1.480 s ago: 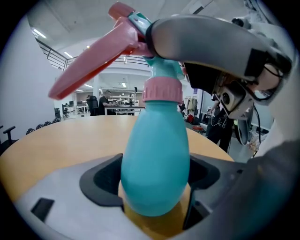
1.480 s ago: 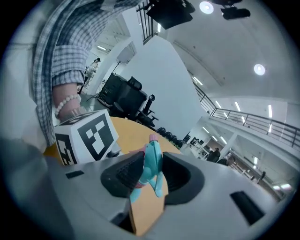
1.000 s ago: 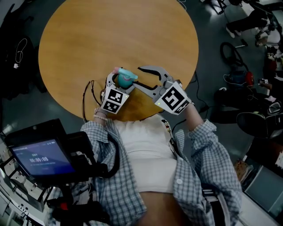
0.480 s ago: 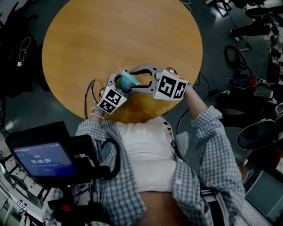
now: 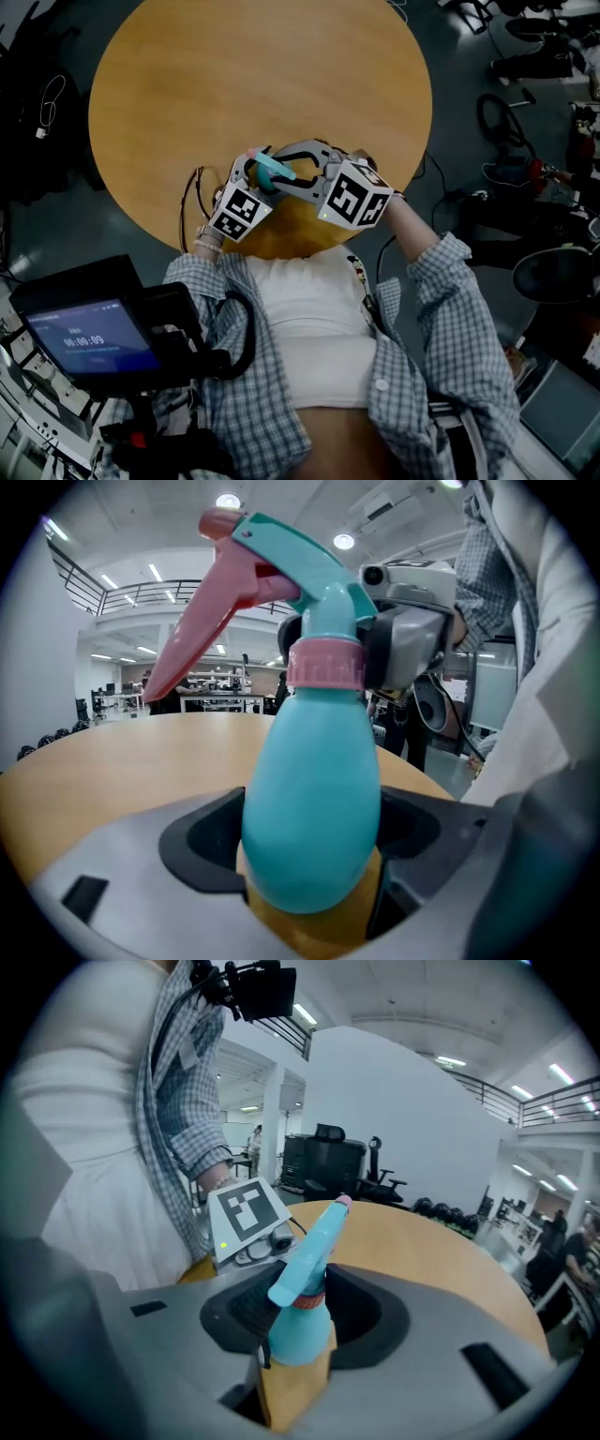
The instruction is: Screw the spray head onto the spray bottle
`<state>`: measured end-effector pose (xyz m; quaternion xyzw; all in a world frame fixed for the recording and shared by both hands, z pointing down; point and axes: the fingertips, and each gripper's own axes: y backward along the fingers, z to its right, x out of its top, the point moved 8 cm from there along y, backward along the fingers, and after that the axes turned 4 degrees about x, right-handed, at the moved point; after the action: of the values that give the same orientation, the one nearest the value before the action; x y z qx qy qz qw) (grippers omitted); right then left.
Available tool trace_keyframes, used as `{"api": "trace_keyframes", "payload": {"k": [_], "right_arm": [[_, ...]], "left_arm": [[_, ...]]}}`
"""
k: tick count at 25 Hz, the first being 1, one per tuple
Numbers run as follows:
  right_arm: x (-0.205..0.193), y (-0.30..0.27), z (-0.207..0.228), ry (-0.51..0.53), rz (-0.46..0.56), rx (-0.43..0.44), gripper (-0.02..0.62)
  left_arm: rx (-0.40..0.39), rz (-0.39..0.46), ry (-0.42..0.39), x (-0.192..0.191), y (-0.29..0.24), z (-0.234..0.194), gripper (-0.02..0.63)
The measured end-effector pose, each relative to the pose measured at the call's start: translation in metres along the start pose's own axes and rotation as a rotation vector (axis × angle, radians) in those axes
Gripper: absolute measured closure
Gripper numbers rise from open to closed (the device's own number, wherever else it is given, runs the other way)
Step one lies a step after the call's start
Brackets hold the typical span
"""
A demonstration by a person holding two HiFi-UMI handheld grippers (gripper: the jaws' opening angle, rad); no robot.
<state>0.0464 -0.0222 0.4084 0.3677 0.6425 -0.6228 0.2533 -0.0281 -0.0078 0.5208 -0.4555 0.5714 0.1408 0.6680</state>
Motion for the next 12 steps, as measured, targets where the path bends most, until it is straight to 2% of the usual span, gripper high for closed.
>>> {"api": "trace_keyframes", "payload": {"k": [2,4,7,12], "right_arm": [[0.000,0.001,-0.008,-0.060,-0.009,-0.130,0.468],[-0.001,0.003,-0.015,-0.165,-0.004,-0.253,0.468],[-0.002,0.001,-0.021,-0.339,0.033,-0.400,0.468],[0.003,-0.003,-0.031,-0.515,0.010,-0.657,0.468]], "left_arm": [[0.030,0.006,0.020,-0.003,-0.003,0.003,0.195],[0.065,0.010,0.041,-0.004,-0.005,0.006,0.195],[0.121,0.013,0.066,-0.001,-0.007,0.009,0.195],[0.214,0.012,0.091,0.001,-0.009,0.013,0.196]]}}
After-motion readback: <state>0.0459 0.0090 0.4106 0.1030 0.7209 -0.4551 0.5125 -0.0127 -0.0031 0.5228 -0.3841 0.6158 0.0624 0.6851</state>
